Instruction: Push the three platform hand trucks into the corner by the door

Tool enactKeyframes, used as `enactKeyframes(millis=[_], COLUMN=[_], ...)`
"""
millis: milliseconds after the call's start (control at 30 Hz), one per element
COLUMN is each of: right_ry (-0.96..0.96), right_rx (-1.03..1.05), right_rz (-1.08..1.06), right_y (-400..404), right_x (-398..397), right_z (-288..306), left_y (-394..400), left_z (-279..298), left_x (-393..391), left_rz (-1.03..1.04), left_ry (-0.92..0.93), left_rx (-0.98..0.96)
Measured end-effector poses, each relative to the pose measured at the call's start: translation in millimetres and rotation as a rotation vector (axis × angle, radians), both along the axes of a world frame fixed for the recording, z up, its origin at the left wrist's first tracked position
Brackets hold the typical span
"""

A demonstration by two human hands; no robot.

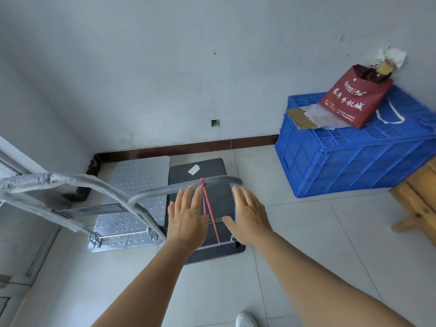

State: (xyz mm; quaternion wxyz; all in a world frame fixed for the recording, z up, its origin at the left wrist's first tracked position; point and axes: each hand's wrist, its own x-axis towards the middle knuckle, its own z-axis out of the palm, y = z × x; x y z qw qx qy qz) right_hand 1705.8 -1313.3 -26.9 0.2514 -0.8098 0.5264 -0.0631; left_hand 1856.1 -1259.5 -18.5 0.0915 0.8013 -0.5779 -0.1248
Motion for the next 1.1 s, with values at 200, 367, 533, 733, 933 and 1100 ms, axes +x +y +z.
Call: enactKeyframes(millis=[200, 367, 533, 733, 933, 1100], right_ry=[-0.01, 0.061, 0.095, 0.059, 0.075, 0.076], right_rx=[0.012, 0.039, 0.061, 0.053, 0.041, 0.038], right_rz=[-0.212, -0.418, -0.633, -0.856, -1.048, -1.199], right_y=[76, 144, 202, 264, 334, 404], right_x=[-49, -100, -165, -248, -348, -449], right_z=[21, 37, 46, 52, 54, 52], left_y=[53, 90, 118, 148, 187, 241], left_z=[10, 21, 34, 38, 41, 39], left_x=[-47, -96, -164, -260, -379, -492], left_rz=[-0.236, -0.43, -0.627, -0.878, -1.084, -1.258], left_ry=[0.091, 0.173, 0.207, 0.229, 0.246, 0.264], left_rx=[0.032, 0.065, 0.114, 0.104, 0.073, 0.096])
